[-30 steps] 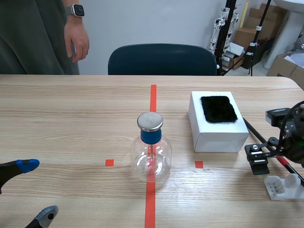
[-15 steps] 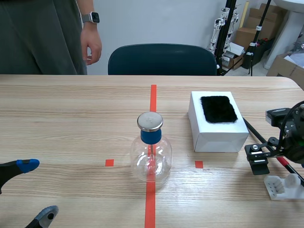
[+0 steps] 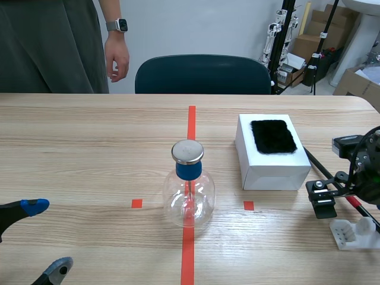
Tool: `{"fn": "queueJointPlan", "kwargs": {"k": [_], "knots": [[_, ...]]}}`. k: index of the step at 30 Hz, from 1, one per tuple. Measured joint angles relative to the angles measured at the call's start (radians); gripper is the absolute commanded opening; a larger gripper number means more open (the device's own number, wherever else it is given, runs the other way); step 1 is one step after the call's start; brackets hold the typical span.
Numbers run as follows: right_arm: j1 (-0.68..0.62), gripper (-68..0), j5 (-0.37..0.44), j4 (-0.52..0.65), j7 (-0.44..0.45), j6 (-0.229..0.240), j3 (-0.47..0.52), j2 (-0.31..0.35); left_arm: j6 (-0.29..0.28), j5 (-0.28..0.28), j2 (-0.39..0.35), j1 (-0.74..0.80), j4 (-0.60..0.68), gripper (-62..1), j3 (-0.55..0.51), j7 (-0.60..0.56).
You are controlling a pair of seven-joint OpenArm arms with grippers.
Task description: Do the electroscope experiment. put the rod down on the box
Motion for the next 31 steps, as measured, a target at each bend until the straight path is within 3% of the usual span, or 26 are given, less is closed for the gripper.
{"fn": "queueJointPlan", "kwargs": {"k": [19, 31], "knots": [[0.0, -4.3, 0.0, 0.0, 0.0, 0.0, 0.0, 0.003, 0.0, 0.0, 0.0, 0.0, 0.0, 1.4, 0.0, 0.0], [0.0, -4.3, 0.011, 0.0, 0.0, 0.0, 0.0, 0.062, 0.0, 0.0, 0.0, 0.0, 0.0, 1.4, 0.0, 0.0]]}}
